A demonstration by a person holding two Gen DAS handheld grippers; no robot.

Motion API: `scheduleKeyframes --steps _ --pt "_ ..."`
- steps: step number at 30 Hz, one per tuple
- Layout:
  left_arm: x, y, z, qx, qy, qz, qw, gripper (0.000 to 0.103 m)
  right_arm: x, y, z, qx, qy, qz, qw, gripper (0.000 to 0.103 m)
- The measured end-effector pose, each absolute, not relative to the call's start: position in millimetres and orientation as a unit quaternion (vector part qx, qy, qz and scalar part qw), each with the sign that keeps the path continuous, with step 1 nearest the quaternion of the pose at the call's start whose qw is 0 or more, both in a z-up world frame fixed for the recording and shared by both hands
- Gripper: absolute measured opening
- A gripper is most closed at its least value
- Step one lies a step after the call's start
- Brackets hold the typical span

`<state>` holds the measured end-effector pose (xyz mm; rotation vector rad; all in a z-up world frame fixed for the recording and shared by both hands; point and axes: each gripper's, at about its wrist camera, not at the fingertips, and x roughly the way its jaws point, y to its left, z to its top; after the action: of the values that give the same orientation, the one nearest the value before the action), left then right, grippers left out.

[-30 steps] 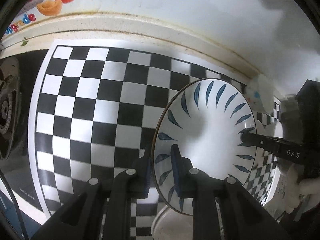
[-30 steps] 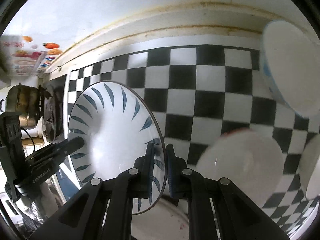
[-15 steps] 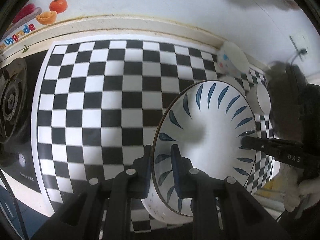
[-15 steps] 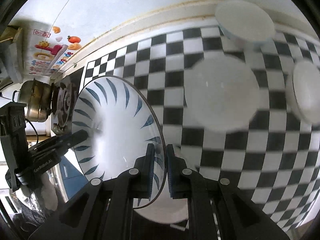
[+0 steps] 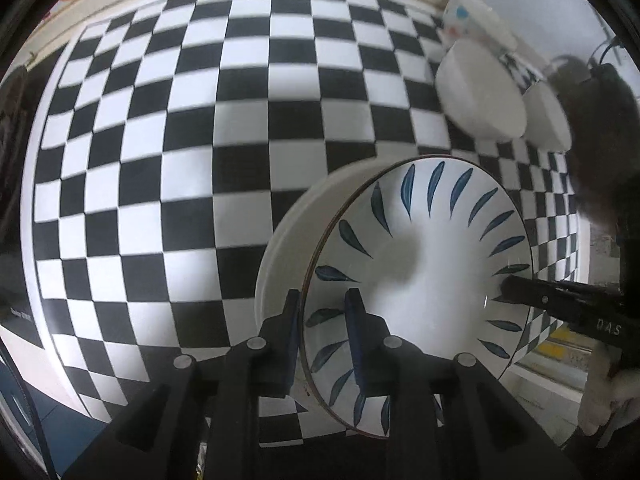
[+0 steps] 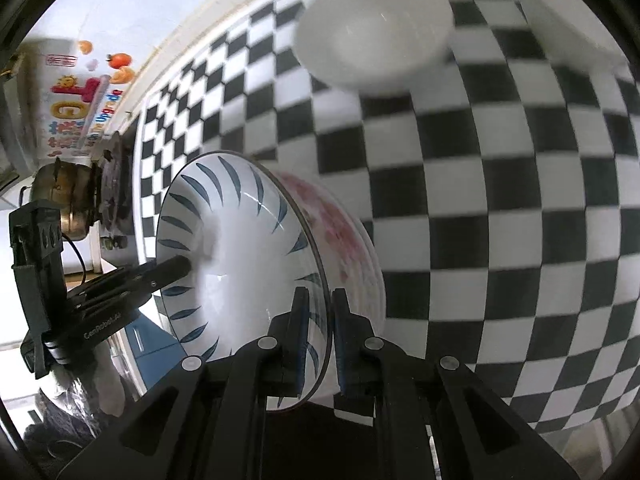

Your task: Organize plates and bowls

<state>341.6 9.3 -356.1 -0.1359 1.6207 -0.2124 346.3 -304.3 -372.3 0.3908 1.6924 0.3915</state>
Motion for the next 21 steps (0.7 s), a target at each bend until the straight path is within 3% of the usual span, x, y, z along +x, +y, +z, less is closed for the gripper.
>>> scheduleKeyframes --steps 21 --pt "330 -2 -372 -0.028 0.728 -0.078 0.681 0.021 340 -284 -398 0.128 0.74 0.158 0.641 0.013"
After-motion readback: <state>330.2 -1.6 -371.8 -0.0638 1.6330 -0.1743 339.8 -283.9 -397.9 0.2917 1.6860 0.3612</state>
